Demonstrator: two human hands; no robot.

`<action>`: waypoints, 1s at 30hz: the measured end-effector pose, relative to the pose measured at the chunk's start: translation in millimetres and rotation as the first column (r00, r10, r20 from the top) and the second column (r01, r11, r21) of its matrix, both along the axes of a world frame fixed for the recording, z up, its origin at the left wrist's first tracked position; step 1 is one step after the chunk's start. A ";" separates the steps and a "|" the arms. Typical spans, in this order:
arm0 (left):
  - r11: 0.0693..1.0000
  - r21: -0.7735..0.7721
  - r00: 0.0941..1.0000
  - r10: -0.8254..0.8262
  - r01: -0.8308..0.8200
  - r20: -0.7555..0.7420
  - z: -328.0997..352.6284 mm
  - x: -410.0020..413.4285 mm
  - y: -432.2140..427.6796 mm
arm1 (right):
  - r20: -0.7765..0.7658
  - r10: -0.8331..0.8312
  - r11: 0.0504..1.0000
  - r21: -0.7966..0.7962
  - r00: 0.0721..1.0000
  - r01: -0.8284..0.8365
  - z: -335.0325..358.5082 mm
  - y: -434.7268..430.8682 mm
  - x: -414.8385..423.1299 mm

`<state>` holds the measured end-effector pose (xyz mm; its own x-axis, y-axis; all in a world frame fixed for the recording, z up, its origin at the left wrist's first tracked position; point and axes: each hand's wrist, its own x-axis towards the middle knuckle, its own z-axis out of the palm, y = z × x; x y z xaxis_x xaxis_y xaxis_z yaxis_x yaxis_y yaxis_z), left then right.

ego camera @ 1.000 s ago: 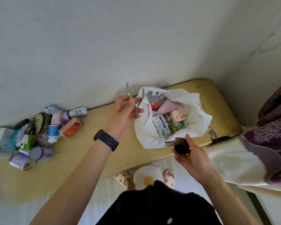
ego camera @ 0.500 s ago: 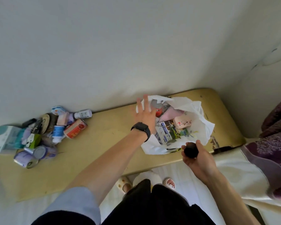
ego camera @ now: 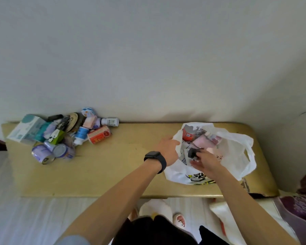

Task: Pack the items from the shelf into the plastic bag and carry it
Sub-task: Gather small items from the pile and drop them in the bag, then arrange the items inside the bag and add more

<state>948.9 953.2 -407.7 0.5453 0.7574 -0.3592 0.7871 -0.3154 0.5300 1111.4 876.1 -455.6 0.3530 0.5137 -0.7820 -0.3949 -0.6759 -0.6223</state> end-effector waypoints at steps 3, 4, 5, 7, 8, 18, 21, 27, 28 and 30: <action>1.000 0.000 0.997 0.022 -0.022 0.079 2.5 -9.4 -0.3 | 0.204 0.176 0.984 -0.043 0.963 -0.171 7.6 -9.0 -10.7; 0.999 -0.003 0.993 0.037 -0.037 0.114 1.5 -17.1 1.6 | 0.278 0.182 0.983 -0.016 0.943 -0.185 10.1 -10.2 -14.5; 0.998 -0.002 0.987 0.062 -0.062 0.146 0.3 -26.7 4.2 | 0.379 0.186 0.977 0.026 0.907 -0.211 13.6 -9.6 -18.2; 0.991 0.002 0.976 0.133 -0.135 0.172 -4.2 -51.7 10.9 | 0.582 0.210 0.947 0.079 0.786 -0.312 31.5 -5.7 -32.3; 0.985 0.004 0.972 0.170 -0.173 0.159 -7.7 -66.7 14.7 | 0.641 0.202 0.930 0.112 0.740 -0.351 43.6 -2.3 -42.6; 0.890 -0.005 0.863 0.442 -0.457 -0.243 -75.1 -236.4 63.6 | 0.745 0.498 0.594 0.080 0.444 -0.800 31.1 65.3 -170.1; 0.884 0.018 0.839 0.450 -0.467 -0.307 -91.1 -264.1 93.8 | 0.661 0.740 0.337 -0.199 0.128 -0.920 -22.3 97.0 -190.3; 0.948 0.113 0.896 0.319 -0.298 -0.310 -126.5 -284.6 156.2 | 0.264 0.940 -0.027 -0.576 -0.217 -0.817 -107.1 123.3 -202.3; 0.957 0.131 0.901 0.288 -0.259 -0.325 -131.3 -284.2 165.1 | 0.230 0.947 -0.046 -0.592 -0.223 -0.805 -116.0 120.2 -204.2; 0.961 0.173 0.896 0.266 -0.217 -0.356 -139.3 -280.5 178.9 | 0.226 0.954 -0.022 -0.602 -0.198 -0.798 -124.3 114.6 -209.5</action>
